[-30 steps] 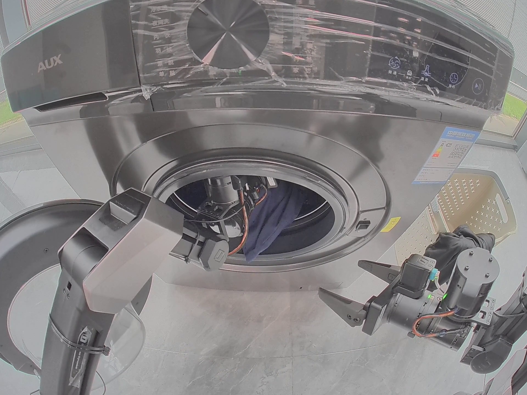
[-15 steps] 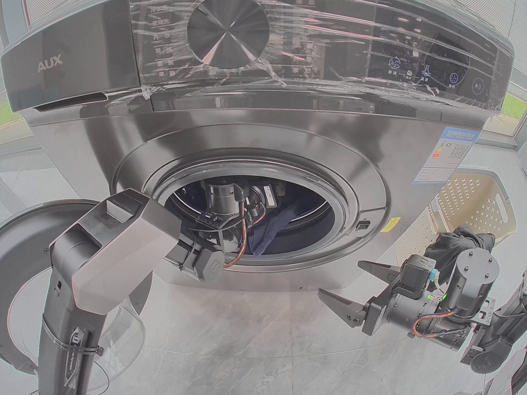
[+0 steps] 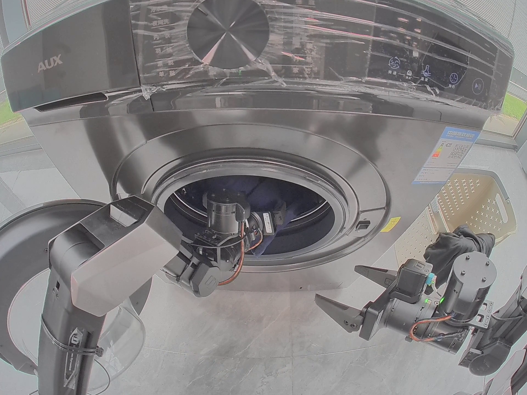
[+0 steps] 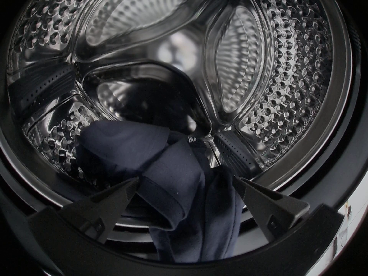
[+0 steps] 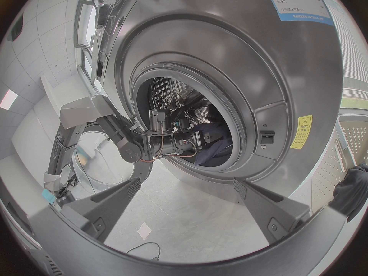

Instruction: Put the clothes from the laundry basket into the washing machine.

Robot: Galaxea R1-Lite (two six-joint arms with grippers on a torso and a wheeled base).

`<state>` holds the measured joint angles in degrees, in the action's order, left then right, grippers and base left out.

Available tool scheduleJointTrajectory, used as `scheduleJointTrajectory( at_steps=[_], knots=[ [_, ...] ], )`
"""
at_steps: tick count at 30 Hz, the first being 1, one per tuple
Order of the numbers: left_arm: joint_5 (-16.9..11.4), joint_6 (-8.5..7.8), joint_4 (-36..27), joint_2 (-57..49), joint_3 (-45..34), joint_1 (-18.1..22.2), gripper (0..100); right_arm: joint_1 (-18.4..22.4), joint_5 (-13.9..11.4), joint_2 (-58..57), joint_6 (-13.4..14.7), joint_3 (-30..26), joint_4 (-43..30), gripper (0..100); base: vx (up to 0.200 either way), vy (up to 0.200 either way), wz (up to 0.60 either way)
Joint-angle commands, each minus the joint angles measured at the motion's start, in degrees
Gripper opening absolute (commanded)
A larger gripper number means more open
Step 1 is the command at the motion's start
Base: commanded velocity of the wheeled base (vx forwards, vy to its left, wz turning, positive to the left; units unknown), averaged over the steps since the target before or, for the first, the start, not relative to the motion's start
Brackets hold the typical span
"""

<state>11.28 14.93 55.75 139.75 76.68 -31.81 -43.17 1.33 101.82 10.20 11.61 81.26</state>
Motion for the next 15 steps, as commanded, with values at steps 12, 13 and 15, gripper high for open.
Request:
scheduleJointTrajectory(
  at_steps=[12, 13, 15],
  knots=[
    [-0.55, 0.01, 0.33, 2.72, 2.42, 0.43, 0, -0.08, -0.01, 0.14, -0.01, 0.08, 0.04, 100, 0.0, 0.0, 0.0],
    [-0.55, 0.01, 0.33, 2.72, 2.77, 0.34, 0, -0.08, -0.01, 0.14, -0.01, 0.08, 0.04, 100, 0.0, 0.0, 0.0],
    [-0.55, 0.18, 0.59, 2.89, 4.0, 0.25, 0, -0.08, -0.01, 0.14, -0.01, 0.17, 0.12, 100, 0.0, 0.0, 0.0]
  ],
)
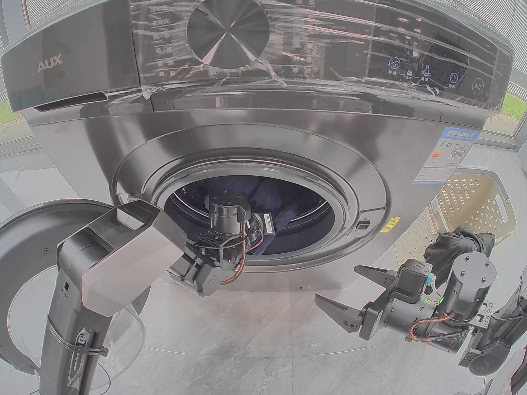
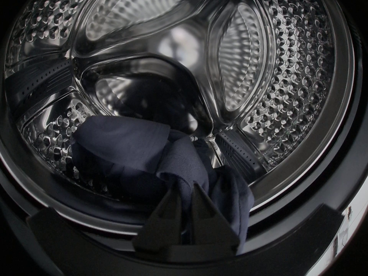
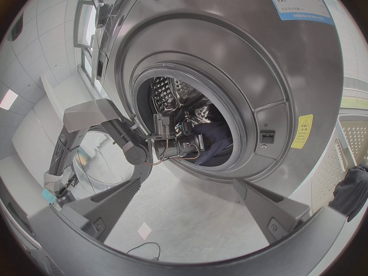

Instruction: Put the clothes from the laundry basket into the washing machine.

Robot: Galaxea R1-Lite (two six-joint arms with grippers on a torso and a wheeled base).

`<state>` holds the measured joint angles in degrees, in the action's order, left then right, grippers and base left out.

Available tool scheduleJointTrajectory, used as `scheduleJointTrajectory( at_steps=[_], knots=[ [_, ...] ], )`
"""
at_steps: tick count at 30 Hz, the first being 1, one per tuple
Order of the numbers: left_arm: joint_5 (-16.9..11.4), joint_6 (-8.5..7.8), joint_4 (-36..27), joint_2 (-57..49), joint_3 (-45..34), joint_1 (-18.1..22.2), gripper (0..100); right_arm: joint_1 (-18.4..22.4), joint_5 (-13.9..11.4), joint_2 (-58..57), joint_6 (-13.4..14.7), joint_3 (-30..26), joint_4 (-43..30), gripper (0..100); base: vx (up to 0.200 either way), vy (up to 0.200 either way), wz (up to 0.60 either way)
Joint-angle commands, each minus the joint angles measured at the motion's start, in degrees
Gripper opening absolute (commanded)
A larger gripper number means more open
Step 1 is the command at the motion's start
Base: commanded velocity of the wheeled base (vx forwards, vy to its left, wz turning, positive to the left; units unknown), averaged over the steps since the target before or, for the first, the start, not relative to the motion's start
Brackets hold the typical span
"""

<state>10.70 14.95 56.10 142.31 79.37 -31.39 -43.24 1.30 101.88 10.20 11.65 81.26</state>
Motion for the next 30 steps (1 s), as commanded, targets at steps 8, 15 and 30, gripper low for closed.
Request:
scheduleJointTrajectory(
  at_steps=[8, 15, 30],
  knots=[
    [1.69, 1.14, 3.4, 3.06, 11.77, 1.16, 0, 0.0, 0.1, 0.16, -0.1, 0.04, 1.44, 100, 0.0, 0.0, 0.0],
    [2.48, 1.05, 4.81, 4.02, 15.2, 1.77, 0, 0.0, 0.1, 0.16, -0.1, 0.04, 1.44, 100, 0.0, 0.0, 0.0],
    [3.27, 0.44, 6.83, 6.05, 18.54, 2.12, 100, -0.09, 0.1, 0.16, -0.01, -0.05, 1.44, 100, 0.0, 0.0, 0.0]
  ],
)
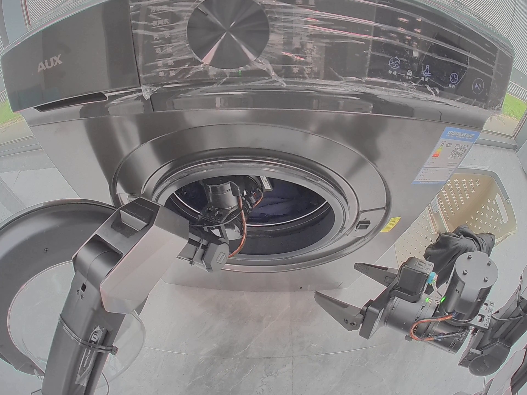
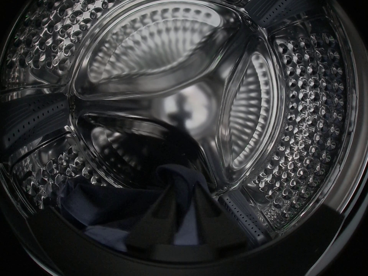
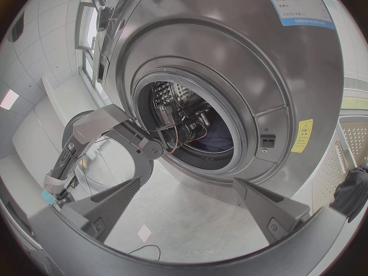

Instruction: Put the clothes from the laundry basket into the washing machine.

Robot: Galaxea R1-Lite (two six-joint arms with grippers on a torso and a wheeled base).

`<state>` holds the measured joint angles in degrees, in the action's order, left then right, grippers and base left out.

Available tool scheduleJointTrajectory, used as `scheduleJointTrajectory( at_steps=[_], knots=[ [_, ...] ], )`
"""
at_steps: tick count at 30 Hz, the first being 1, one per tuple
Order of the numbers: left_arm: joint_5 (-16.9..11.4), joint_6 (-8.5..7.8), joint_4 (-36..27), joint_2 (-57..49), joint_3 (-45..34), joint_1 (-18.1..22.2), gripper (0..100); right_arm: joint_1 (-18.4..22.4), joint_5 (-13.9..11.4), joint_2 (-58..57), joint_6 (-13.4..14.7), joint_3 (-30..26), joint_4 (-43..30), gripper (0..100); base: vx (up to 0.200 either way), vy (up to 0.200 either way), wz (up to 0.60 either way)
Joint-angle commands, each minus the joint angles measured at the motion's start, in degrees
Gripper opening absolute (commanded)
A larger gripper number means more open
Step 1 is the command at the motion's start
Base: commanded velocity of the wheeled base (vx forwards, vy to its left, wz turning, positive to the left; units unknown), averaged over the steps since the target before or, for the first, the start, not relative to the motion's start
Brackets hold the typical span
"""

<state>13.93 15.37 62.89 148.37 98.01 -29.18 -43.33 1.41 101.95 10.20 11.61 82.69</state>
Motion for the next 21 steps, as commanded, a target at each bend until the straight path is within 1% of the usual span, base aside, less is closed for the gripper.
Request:
scheduleJointTrajectory(
  at_steps=[1, 5, 7, 8, 10, 12, 13, 15, 16, 17, 18, 19, 20, 21],
  knots=[
    [0.04, 0.01, 0.04, -0.36, -0.89, -0.35, 100, 0.0, -0.01, 0.09, -0.01, 0.0, 0.02, 100, 0.0, 0.0, 0.0],
    [0.04, 0.1, 0.13, -3.44, -5.9, -1.31, 100, 0.0, -0.01, 0.0, -0.01, -0.09, 0.02, 100, 0.0, 0.0, 0.0],
    [-0.4, 0.01, 0.39, -4.85, -9.07, -2.1, 100, 0.0, -0.01, 0.0, -0.01, -0.09, 0.02, 100, 0.0, 0.0, 0.0],
    [-0.84, -0.26, 1.18, -6.34, -12.32, -2.9, 100, 0.0, -0.01, -0.08, -0.01, -0.18, 0.02, 100, 0.0, 0.0, 0.0],
    [-1.45, -1.57, 2.32, -8.98, -17.24, -3.86, 100, 0.0, -0.01, -0.26, -0.01, -0.53, 0.02, 100, 0.0, 0.0, 0.0],
    [-2.77, -3.07, 3.55, -11.0, -21.64, -4.92, 100, 0.0, -0.01, -0.26, -0.1, -0.53, 0.02, 100, 0.0, 0.0, 0.0],
    [-3.04, -3.33, 3.82, -11.26, -22.16, -5.09, 100, 0.0, -0.01, -0.26, -0.1, -0.53, 0.02, 100, 0.0, 0.0, 0.0],
    [-3.83, -5.18, 6.1, -12.58, -26.56, -6.32, 100, 0.0, -0.01, -0.17, -0.1, -0.62, 0.02, 100, 0.0, 0.0, 0.0],
    [-3.83, -5.18, 6.1, -12.58, -26.56, -6.32, 100, 0.0, -0.01, -0.17, -0.1, -0.62, 0.02, 100, 0.0, 0.0, 0.0],
    [-3.83, -7.2, 7.86, -13.02, -30.34, -7.2, 100, 0.0, -0.01, -0.17, -0.01, -0.62, 0.02, 100, 0.0, 0.0, 0.0],
    [-3.83, -7.55, 8.21, -13.11, -30.95, -7.29, 100, 0.0, -0.01, -0.26, -0.01, -0.62, 0.02, 100, 0.0, 0.0, 0.0],
    [-3.91, -9.84, 10.41, -13.11, -34.73, -7.73, 100, 0.0, -0.01, -0.35, -0.01, -0.71, 0.02, 100, 0.0, 0.0, 0.0],
    [-3.91, -10.89, 12.34, -13.11, -37.02, -7.99, 100, 0.0, -0.01, -0.44, -0.1, -0.97, 0.02, 100, 0.0, 0.0, 0.0],
    [-4.0, -11.59, 14.28, -13.11, -39.13, -8.17, 100, 0.08, -0.01, -0.61, -0.1, -1.23, 0.02, 100, 0.0, 0.0, 0.0]
  ],
)
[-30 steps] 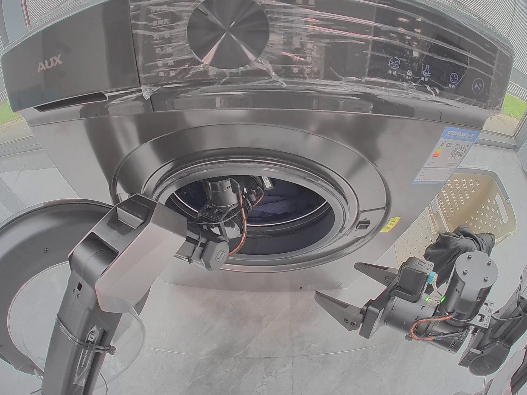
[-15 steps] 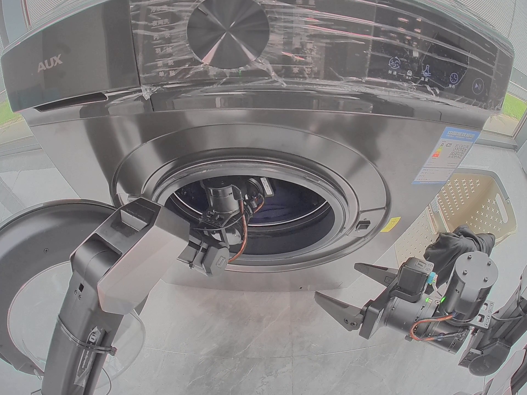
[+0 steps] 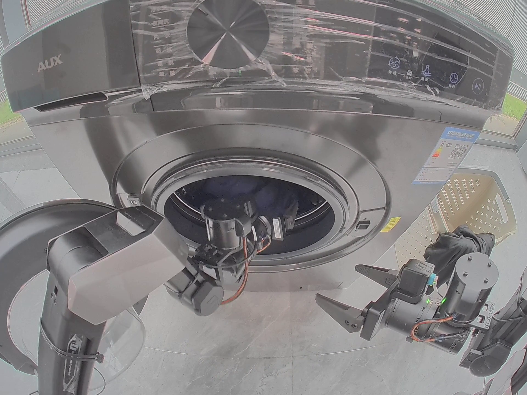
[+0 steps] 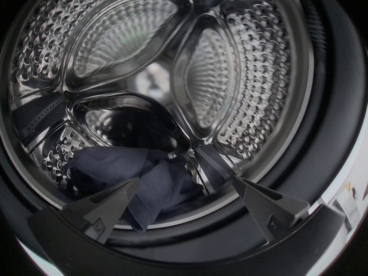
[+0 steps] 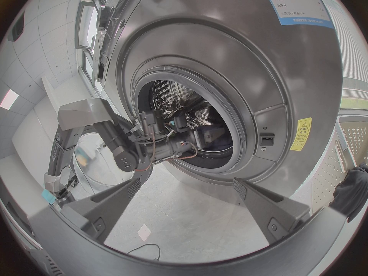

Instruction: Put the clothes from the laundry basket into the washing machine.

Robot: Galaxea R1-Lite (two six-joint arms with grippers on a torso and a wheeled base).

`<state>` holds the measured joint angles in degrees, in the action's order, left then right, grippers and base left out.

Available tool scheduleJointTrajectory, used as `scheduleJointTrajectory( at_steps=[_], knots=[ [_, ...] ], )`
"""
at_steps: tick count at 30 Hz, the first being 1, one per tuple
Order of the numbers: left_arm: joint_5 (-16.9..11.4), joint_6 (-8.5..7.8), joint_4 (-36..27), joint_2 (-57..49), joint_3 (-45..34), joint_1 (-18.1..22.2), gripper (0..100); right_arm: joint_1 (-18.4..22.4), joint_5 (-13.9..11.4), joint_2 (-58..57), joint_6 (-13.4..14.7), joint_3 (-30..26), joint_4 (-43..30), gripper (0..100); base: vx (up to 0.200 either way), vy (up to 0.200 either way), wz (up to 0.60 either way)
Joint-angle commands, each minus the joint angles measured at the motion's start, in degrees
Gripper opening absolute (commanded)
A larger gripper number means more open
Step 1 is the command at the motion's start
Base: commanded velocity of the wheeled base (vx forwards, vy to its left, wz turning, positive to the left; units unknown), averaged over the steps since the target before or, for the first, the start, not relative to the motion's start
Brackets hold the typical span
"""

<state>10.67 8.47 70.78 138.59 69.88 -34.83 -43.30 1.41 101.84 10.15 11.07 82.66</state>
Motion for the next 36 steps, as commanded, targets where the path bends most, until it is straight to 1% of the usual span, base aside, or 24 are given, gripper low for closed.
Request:
scheduleJointTrajectory(
  at_steps=[1, 3, 4, 5, 9, 13, 14, 15, 17, 19, 21, 23, 24, 27, 29, 30, 31, 32, 33, 34, 35, 36],
  knots=[
    [-0.65, -4.96, 7.8, -3.42, -12.48, -2.61, 100, 0.06, 0.08, -0.77, -0.05, -0.79, 0.04, 100, 0.0, 0.0, 0.0],
    [-0.65, -5.13, 9.38, -4.03, -14.33, -3.05, 100, 0.06, 0.08, -1.47, -0.05, -0.96, 0.04, 100, 0.0, 0.0, 0.0],
    [-0.65, -5.04, 11.57, -6.41, -18.11, -3.84, 100, 0.06, 0.17, -2.52, -0.14, -1.4, 0.04, 100, 0.0, 0.0, 0.0],
    [-0.65, -5.04, 12.19, -8.17, -20.22, -4.11, 100, 0.06, 0.34, -3.14, -0.14, -1.75, -0.05, 100, 0.0, 0.0, 0.0],
    [-0.65, -4.43, 12.72, -16.43, -28.3, -5.78, 100, 0.59, 2.19, -7.53, -0.4, -3.77, -0.75, 100, 0.0, 0.0, 0.0],
    [-0.74, -4.17, 12.81, -22.58, -35.51, -7.36, 100, 0.85, 2.37, -10.96, -1.01, -5.18, -0.93, 100, 0.0, 0.0, 0.0],
    [-0.74, -3.99, 12.89, -23.11, -36.48, -7.62, 100, 0.85, 2.37, -11.31, -1.1, -5.27, -0.93, 100, 0.0, 0.0, 0.0],
    [-0.74, -3.46, 13.07, -24.42, -38.94, -8.33, 100, 0.94, 2.37, -12.02, -1.19, -5.88, -1.01, 100, 0.0, 0.0, 0.0],
    [-0.65, -2.67, 13.42, -26.09, -41.75, -9.12, 100, 1.11, 2.37, -12.63, -1.19, -6.76, -0.93, 100, 0.0, 0.0, 0.0],
    [-0.65, -2.41, 13.95, -28.03, -44.65, -9.56, 100, 1.64, 2.37, -13.33, -1.19, -7.73, -0.93, 100, 0.0, 0.0, 0.0],
    [-0.65, -2.5, 14.12, -29.0, -45.88, -9.73, 100, 1.82, 2.37, -13.77, -1.19, -8.08, -0.93, 100, 0.0, 0.0, 0.0],
    [-0.21, -2.5, 14.3, -33.04, -49.49, -9.64, 100, 2.17, 2.37, -15.44, -1.1, -9.49, -0.93, 100, 0.0, 0.0, 0.0],
    [-0.03, -2.5, 14.3, -33.65, -49.93, -9.64, 100, 2.26, 2.37, -15.8, -1.19, -9.66, -0.93, 100, 0.0, 0.0, 0.0],
    [0.23, -2.5, 14.39, -37.87, -53.09, -9.64, 100, 4.01, 2.45, -17.82, -1.19, -11.07, -1.19, 100, 0.0, 0.0, 0.0],
    [0.23, -2.5, 14.12, -42.0, -56.25, -9.29, 100, 5.42, 2.54, -20.28, -1.19, -11.07, -2.86, 100, 0.0, 0.0, 0.0],
    [0.23, -2.5, 14.12, -42.35, -56.69, -9.29, 100, 5.51, 2.54, -20.54, -1.19, -11.07, -3.12, 100, 0.0, 0.0, 0.0],
    [0.32, -2.67, 14.21, -44.29, -59.59, -9.03, 100, 5.86, 2.89, -22.74, -1.28, -11.07, -5.23, 100, 0.0, 0.0, 0.0],
    [0.32, -2.67, 14.21, -44.29, -59.59, -9.03, 100, 5.86, 2.89, -22.74, -1.28, -11.07, -5.23, 100, 0.0, 0.0, 0.0],
    [0.41, -2.58, 14.56, -46.66, -63.46, -8.5, 100, 6.04, 4.65, -25.55, -1.28, -11.07, -9.45, 100, 0.0, 0.0, 0.0],
    [0.41, -2.58, 14.56, -46.84, -63.72, -8.5, 100, 6.04, 4.74, -25.73, -1.28, -11.07, -9.8, 100, 0.0, 0.0, 0.0],
    [0.41, -2.58, 14.74, -49.12, -66.45, -7.8, 100, 5.86, 6.5, -28.54, -1.1, -11.07, -13.76, 100, -0.2, 0.0, 0.0],
    [0.32, -2.67, 14.83, -50.79, -68.03, -7.36, 100, 5.77, 7.29, -30.65, -0.93, -11.07, -16.39, 100, -0.2, 0.0, 0.0]
  ],
)
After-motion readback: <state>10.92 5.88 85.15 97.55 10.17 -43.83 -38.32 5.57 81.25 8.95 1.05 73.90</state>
